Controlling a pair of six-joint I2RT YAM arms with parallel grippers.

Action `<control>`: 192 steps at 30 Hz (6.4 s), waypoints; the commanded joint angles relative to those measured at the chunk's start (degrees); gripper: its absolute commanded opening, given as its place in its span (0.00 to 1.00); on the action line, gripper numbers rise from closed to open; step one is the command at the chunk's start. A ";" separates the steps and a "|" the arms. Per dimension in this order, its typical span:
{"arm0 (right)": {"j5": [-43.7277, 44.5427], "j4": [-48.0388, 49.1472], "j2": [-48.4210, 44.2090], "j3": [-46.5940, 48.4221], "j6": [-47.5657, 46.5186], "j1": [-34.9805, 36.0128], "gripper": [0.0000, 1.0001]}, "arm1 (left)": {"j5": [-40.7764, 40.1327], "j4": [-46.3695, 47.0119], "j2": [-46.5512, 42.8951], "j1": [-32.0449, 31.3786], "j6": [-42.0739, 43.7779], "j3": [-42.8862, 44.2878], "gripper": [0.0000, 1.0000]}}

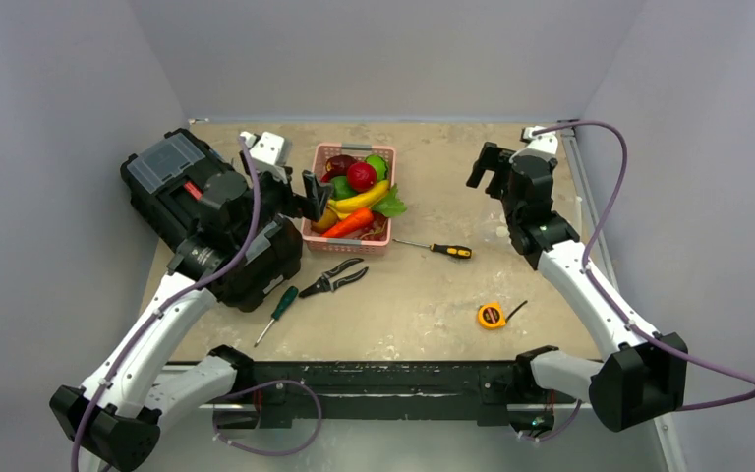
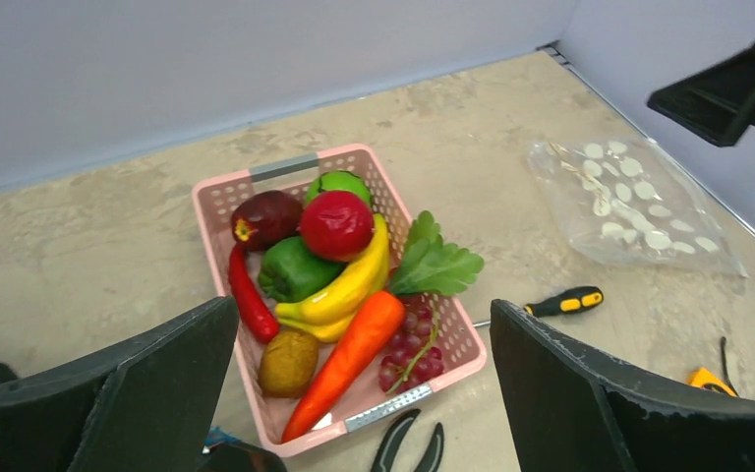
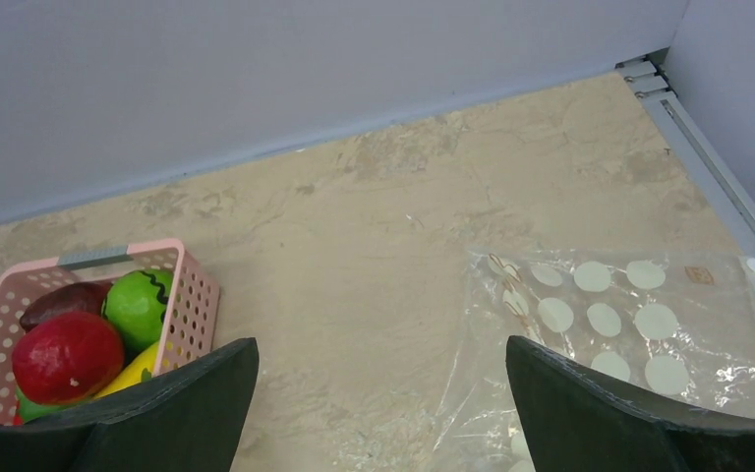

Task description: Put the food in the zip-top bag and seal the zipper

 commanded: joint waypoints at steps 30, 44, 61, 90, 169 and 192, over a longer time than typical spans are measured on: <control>-13.05 12.11 8.59 -15.10 24.75 -43.40 0.99 | 1.68 1.59 0.27 -5.42 3.77 2.51 1.00; -26.80 22.81 19.33 -19.29 26.43 -48.33 0.99 | 2.71 1.62 0.58 -5.49 3.81 2.68 1.00; -47.71 32.13 26.72 -14.81 23.36 -32.83 0.99 | 3.70 1.23 1.39 -5.47 3.37 3.04 1.00; -55.89 45.92 41.06 -10.20 35.43 -31.59 0.36 | 4.64 0.94 3.63 -5.45 2.71 3.39 0.97; -6.60 -1.64 5.27 3.63 51.23 24.50 0.00 | -7.95 -2.38 17.41 -23.27 1.33 5.67 0.75; -10.53 3.28 7.61 4.51 44.90 26.81 0.06 | -6.96 -3.89 19.43 -23.43 2.47 6.81 0.22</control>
